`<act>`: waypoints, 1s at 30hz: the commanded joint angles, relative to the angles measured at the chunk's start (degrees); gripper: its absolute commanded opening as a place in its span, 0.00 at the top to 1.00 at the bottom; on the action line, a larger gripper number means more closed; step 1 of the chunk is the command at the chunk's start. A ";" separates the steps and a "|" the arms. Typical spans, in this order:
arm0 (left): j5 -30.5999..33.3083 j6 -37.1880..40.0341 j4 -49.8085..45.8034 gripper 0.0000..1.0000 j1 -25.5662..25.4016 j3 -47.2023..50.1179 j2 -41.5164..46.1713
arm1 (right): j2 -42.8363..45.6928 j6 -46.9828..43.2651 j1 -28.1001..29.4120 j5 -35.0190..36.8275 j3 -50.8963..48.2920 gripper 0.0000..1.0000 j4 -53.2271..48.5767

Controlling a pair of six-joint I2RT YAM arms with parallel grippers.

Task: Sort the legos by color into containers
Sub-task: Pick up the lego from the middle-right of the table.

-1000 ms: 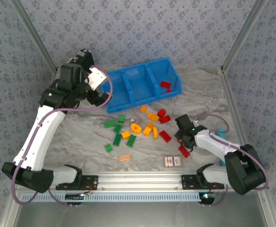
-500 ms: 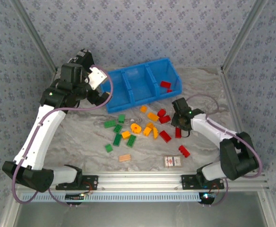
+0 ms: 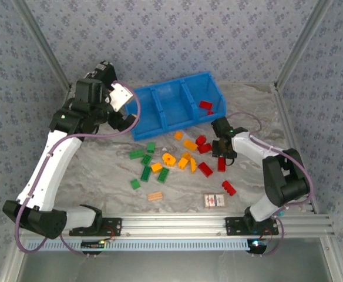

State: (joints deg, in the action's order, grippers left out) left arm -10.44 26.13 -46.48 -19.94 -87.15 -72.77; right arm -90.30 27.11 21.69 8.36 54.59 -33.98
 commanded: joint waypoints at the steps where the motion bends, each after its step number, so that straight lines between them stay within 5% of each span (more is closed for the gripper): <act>1: 0.20 0.71 0.34 0.00 -0.19 0.41 0.97 | 2.47 -0.07 1.34 3.43 -0.09 0.56 -4.23; 6: -0.49 0.61 0.43 0.00 -0.18 0.52 0.67 | 3.20 2.77 2.88 5.68 -2.33 0.44 -4.90; 11: -0.48 0.66 0.52 0.00 -0.18 0.56 1.21 | 2.52 4.57 3.96 5.33 -4.35 0.42 -3.76; 30: -0.73 0.62 0.86 0.00 -0.14 1.39 2.51 | -1.28 5.20 4.15 1.33 -6.42 0.62 1.98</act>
State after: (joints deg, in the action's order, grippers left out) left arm -10.48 26.13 -46.44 -19.94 -85.86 -71.75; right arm -90.43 31.94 25.54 10.87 48.31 -33.39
